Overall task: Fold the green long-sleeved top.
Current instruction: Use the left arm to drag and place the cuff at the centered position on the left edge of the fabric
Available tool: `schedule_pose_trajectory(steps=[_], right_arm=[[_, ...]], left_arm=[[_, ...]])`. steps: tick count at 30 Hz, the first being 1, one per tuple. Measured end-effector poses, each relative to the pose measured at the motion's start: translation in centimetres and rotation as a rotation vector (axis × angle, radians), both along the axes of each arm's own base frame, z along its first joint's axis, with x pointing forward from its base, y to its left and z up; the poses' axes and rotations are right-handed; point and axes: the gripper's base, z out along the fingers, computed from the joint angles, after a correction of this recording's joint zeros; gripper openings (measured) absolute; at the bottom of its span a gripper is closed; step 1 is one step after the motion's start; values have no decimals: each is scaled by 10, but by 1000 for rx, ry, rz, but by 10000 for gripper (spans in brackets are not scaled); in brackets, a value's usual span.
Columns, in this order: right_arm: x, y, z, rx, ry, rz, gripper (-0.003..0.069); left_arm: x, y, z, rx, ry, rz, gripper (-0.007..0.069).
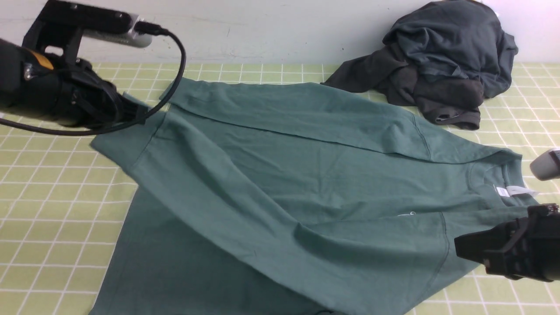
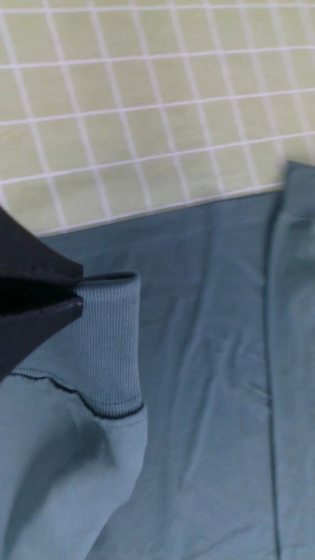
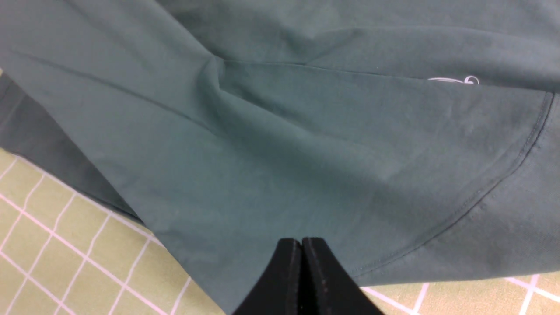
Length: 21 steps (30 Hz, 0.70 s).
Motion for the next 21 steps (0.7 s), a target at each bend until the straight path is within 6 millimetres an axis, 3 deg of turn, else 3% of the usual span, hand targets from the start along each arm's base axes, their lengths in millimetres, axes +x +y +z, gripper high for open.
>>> schedule_pose_trajectory(steps=[6,9,12,13,16,21], right_arm=[[0,0,0,-9,0,4,-14],[0,-1,0,-12,-2,4,-14],[0,-1,0,-13,-3,3,-14],[0,-1,0,-13,-3,3,-14],[0,-1,0,-13,-3,3,-14],[0,-1,0,-17,-7,0,-14]], left_arm=[[30,6,-5,22,-41,27,6],[56,6,-17,31,-18,31,6],[89,4,-40,38,35,29,6],[91,3,-42,39,40,28,6],[122,8,-73,30,152,56,7],[162,21,-107,4,284,120,74]])
